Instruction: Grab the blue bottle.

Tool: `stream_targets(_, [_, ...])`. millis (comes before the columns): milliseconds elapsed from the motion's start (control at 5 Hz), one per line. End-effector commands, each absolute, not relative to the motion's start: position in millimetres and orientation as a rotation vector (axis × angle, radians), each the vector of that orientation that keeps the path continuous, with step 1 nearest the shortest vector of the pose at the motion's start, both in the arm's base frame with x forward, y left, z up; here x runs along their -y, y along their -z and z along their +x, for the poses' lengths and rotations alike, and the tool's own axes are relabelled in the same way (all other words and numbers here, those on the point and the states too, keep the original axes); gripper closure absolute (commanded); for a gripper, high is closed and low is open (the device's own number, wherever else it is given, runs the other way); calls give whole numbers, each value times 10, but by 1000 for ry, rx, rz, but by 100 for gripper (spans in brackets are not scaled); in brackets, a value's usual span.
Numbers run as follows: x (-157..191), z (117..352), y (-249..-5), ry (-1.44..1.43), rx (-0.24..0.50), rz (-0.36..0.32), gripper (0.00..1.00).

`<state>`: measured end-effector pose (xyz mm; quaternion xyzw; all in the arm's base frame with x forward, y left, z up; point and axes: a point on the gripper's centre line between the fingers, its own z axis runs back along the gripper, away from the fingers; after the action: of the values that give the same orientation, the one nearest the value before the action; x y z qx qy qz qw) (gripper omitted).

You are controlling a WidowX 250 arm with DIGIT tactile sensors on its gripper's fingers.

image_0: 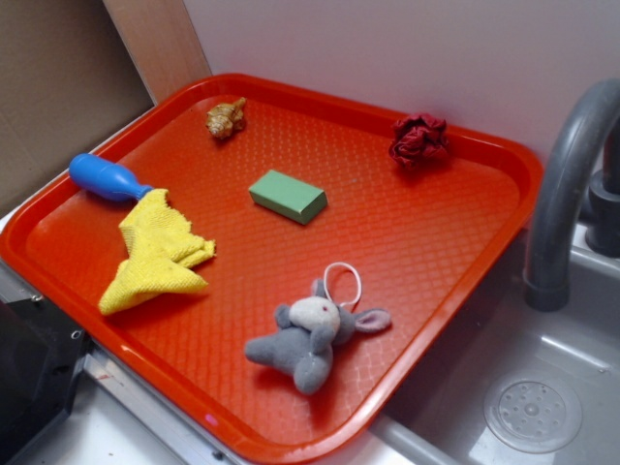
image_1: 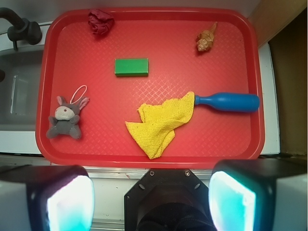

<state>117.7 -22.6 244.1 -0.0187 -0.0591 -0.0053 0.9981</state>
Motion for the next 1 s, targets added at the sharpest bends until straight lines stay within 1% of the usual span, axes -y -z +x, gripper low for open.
stream_targets(0, [226,1177,-2441,11,118,-37,0])
stream_targets(200, [232,1367,-2393,-217,136,-13,0])
stream_targets(400, [119,1628,-2261,-465,109,27,0])
stream_targets(600, [-115,1815,-2145,-710,117,124,0])
stream_targets(800, [-384,1842,-1978,-955,133,218,0])
